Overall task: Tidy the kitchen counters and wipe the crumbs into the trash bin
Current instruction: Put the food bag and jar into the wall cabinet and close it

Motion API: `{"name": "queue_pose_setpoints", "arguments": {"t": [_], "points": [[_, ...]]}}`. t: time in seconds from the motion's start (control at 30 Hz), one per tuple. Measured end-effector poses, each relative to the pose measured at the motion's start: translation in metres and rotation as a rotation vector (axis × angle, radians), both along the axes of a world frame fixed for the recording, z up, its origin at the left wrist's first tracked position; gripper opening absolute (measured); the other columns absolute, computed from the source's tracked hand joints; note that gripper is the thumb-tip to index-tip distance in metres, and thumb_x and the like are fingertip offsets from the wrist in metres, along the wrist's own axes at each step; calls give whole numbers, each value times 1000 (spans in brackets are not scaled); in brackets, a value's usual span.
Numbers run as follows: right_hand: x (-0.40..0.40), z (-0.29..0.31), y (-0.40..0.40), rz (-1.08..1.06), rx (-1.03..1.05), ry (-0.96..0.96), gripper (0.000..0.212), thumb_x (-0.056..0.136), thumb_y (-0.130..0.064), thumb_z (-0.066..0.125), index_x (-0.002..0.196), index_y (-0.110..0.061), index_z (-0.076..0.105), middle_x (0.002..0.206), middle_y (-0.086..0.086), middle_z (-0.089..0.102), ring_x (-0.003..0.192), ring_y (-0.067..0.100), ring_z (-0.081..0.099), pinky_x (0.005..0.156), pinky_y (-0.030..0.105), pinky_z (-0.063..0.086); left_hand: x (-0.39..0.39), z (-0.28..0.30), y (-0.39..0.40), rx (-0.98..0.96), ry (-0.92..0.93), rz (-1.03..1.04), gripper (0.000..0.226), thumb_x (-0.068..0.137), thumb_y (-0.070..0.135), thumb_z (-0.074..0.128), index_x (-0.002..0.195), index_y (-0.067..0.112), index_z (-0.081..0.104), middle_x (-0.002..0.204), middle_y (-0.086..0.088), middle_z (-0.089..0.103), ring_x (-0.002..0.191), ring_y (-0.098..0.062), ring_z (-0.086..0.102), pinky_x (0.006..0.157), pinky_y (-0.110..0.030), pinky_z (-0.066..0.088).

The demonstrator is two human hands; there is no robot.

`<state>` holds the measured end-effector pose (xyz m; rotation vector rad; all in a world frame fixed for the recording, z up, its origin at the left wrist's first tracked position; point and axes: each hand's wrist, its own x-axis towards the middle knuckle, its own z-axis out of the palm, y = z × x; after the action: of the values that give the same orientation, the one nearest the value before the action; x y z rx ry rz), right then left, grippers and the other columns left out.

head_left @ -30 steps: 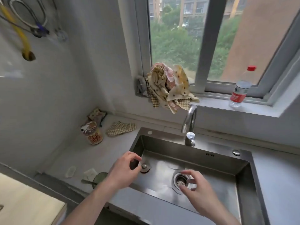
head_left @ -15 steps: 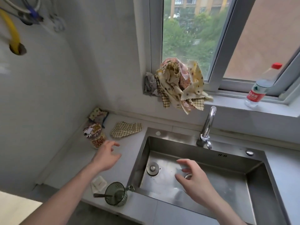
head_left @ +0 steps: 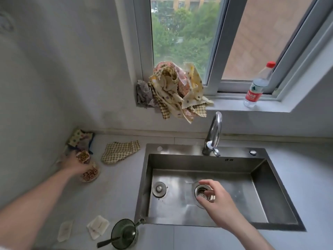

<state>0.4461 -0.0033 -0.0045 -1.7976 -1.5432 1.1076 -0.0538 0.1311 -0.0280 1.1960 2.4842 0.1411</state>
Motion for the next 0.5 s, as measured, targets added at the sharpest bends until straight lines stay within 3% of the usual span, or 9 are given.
{"name": "queue_pose_setpoints", "arguments": {"t": [0.23, 0.37, 0.5], "points": [[-41, -1, 3, -47, -43, 28, 40, 88, -23, 69, 116, -47, 55, 124, -25, 51, 111, -1, 57, 88, 23, 51, -26, -27, 28, -95, -31, -57, 129, 60, 61, 85, 160, 20, 15, 164, -17, 22, 149, -40, 26, 121, -50, 27], [-47, -4, -4, -84, -89, 23, 39, 89, -25, 69, 118, -45, 54, 126, -25, 51, 109, -2, 58, 81, 16, 47, -28, -35, 32, -68, -19, -52, 117, 67, 54, 87, 157, 18, 23, 161, -20, 25, 146, -43, 29, 121, -51, 26], [-42, -5, -19, -150, -104, 50, 38, 90, -25, 69, 118, -46, 55, 127, -28, 50, 105, -10, 59, 79, 14, 47, -24, -34, 25, -38, -31, -81, 117, 50, 56, 89, 147, 15, 38, 147, -21, 45, 136, -44, 43, 114, -53, 36]]}}
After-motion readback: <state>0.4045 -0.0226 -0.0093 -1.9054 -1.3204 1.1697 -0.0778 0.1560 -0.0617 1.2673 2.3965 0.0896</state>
